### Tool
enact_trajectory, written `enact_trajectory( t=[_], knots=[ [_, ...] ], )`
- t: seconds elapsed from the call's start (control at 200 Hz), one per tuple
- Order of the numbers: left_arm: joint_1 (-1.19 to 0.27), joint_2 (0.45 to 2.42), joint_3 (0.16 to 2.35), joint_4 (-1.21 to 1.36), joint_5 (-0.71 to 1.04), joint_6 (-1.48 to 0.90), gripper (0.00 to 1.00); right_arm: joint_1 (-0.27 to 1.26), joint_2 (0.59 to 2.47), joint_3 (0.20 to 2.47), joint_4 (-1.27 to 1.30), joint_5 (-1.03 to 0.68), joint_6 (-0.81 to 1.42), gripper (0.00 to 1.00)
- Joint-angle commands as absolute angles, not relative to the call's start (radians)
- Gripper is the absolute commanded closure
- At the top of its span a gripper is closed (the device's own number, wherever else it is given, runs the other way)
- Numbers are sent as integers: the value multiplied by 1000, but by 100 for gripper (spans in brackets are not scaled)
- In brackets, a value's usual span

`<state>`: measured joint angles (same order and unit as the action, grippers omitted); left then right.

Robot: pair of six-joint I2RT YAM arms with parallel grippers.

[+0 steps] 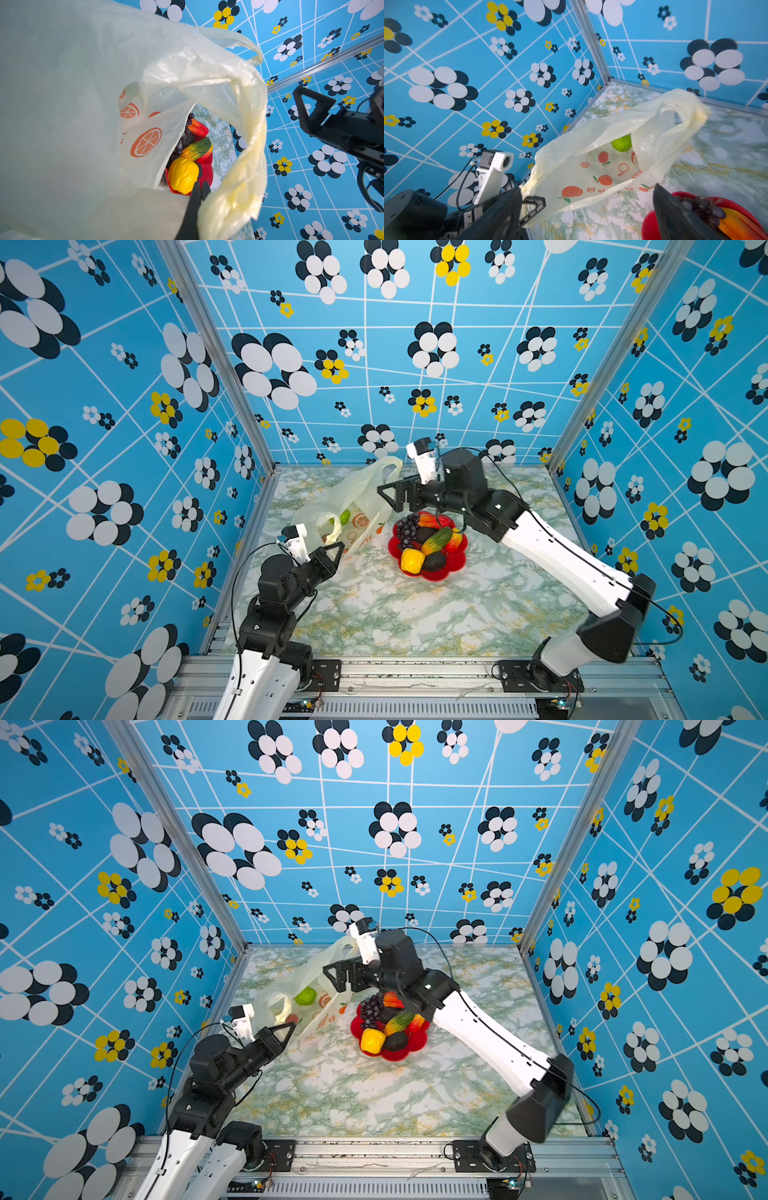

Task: Place the fruits into the plastic bag
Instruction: 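Move the right gripper back over the bowl toward the yellow lemon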

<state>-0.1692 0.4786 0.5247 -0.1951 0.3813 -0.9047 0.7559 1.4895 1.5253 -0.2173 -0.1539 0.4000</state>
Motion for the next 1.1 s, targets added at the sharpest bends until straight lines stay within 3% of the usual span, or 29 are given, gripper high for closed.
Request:
enact_trajectory(
  t=[0.0,0.24,0.555,1.095],
  knots=[
    [-160,481,539,-212,373,-883,100,688,1427,1334,28,-82,462,1],
    [-160,510,546,-193,378,-888,100,661,1388,1359,-406,40,416,1],
    [-160,520,545,-175,384,-902,100,661,1444,1325,-546,-6,455,1],
    [-160,509,542,-189,374,-897,100,676,1653,1470,-718,-52,446,10]
  ],
)
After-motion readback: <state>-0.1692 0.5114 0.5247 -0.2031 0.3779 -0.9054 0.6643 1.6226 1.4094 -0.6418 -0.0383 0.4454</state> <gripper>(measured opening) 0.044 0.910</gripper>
